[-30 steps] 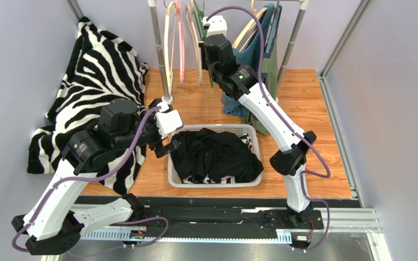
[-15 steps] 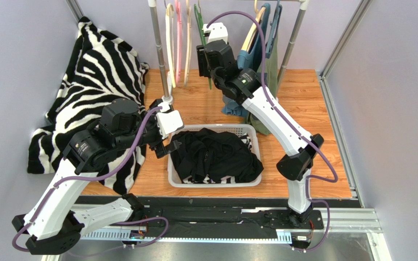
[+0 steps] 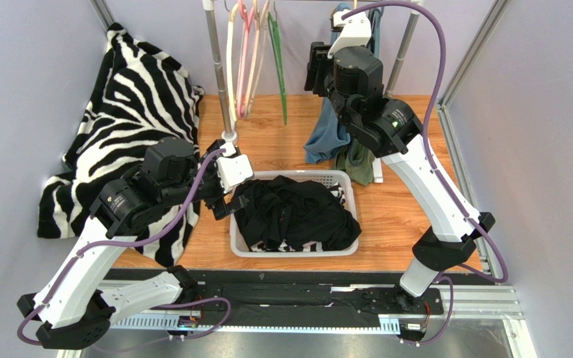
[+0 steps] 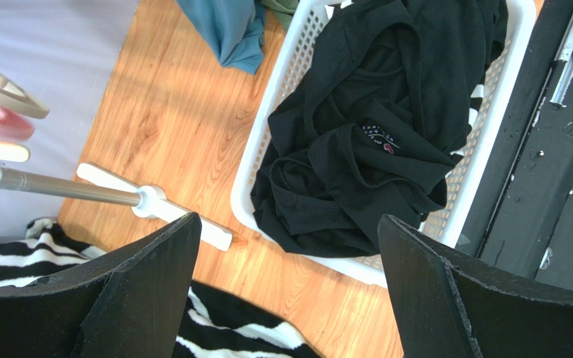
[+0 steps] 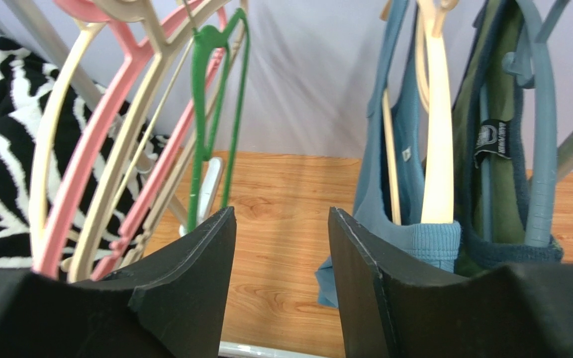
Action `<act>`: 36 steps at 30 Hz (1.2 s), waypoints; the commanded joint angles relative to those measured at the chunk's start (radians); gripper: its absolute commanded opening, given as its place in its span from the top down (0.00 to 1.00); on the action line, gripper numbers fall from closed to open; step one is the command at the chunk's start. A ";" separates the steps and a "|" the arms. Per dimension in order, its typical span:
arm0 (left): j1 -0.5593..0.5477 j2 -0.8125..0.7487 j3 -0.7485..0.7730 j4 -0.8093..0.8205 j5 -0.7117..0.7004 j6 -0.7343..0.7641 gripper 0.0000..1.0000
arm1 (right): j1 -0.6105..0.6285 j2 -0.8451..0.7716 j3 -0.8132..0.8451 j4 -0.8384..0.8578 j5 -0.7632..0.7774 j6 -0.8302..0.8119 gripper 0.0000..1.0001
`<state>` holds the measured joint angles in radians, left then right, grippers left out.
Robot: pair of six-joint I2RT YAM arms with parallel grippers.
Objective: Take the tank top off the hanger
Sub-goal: Pick up the hanger from the clothesline.
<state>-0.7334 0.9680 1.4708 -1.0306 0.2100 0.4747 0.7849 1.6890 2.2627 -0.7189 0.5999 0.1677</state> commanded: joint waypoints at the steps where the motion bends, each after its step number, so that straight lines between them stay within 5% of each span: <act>1: -0.004 -0.008 -0.001 -0.002 0.023 0.001 0.04 | -0.007 0.008 -0.034 0.045 0.092 -0.034 0.46; 12: -0.003 -0.006 -0.010 -0.005 0.040 -0.007 0.04 | -0.084 -0.026 -0.104 0.061 0.095 -0.060 0.33; 36: -0.004 0.020 0.000 -0.003 0.077 -0.019 0.03 | -0.139 -0.074 -0.092 0.099 -0.015 -0.085 0.32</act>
<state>-0.7334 0.9886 1.4639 -1.0317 0.2615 0.4702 0.6594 1.6543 2.1551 -0.6693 0.5926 0.1055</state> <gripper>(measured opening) 0.968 0.681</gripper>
